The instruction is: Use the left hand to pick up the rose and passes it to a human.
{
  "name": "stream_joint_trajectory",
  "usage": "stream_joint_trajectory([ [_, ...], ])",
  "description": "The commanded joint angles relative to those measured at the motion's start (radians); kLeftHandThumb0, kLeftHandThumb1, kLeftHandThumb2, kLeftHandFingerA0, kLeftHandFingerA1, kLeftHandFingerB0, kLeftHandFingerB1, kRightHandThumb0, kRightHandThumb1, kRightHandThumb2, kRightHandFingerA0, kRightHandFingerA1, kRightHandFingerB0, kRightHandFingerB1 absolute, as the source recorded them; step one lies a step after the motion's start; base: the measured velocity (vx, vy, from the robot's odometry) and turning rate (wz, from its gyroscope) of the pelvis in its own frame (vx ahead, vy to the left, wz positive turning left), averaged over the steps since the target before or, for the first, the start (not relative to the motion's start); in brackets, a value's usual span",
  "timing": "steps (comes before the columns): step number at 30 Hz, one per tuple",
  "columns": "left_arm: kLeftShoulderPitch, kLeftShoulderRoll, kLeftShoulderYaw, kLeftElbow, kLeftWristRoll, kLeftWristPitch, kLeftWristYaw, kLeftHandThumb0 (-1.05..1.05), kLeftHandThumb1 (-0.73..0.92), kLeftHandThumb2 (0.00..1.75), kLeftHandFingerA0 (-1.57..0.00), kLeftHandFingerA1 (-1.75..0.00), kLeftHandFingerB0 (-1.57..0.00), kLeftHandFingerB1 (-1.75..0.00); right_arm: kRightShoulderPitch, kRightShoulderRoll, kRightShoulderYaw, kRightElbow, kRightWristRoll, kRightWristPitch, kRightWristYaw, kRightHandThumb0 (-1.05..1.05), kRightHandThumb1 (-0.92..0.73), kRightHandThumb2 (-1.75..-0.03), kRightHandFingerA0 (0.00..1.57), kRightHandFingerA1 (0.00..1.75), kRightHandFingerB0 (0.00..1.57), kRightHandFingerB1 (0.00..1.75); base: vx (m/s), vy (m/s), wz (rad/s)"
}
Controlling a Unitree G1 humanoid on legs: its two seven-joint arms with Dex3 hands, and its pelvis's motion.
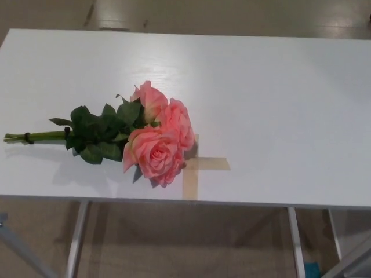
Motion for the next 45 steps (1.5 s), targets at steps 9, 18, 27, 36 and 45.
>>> stream_joint_trajectory([
  [9,0.017,0.033,-0.004,-0.008,0.023,-0.126,-0.032,-0.60,0.50,0.78,-0.36,-0.45,-0.26,-0.42,0.008,-0.003,-0.002,0.018,0.001,-0.021,0.001,-0.55,-0.80,-0.65,0.62,0.56,0.43,0.35,0.00,0.000,0.00],
  [18,0.165,0.129,0.035,-0.274,-0.095,-0.230,-0.331,-0.50,0.48,0.55,-0.55,-0.38,-0.50,-0.36,0.001,-0.006,-0.005,0.016,0.004,-0.024,0.000,-0.55,-0.63,-0.99,0.56,0.65,0.35,0.52,0.00,0.000,0.00],
  [27,0.580,0.299,0.109,-0.966,-0.419,-0.066,-0.746,-0.47,0.36,0.72,-0.59,-0.52,-0.51,-0.47,0.004,-0.005,-0.005,0.018,0.003,-0.023,-0.003,-0.56,-0.63,-0.99,0.56,0.66,0.34,0.51,0.00,0.000,0.00],
  [36,0.780,0.348,0.251,-1.384,-0.622,-0.056,-0.814,-0.44,0.42,0.54,-0.68,-0.43,-0.58,-0.38,-0.002,-0.004,0.001,0.019,-0.004,-0.021,-0.003,-0.56,-0.63,-0.99,0.56,0.66,0.32,0.51,0.00,0.000,0.00],
  [45,0.779,0.298,0.425,-1.655,-0.776,-0.109,-0.747,-0.46,0.45,0.54,-0.62,-0.42,-0.52,-0.37,-0.005,-0.010,0.006,0.018,-0.010,-0.022,-0.001,-0.56,-0.63,-1.00,0.56,0.66,0.31,0.50,0.00,0.000,0.00],
])
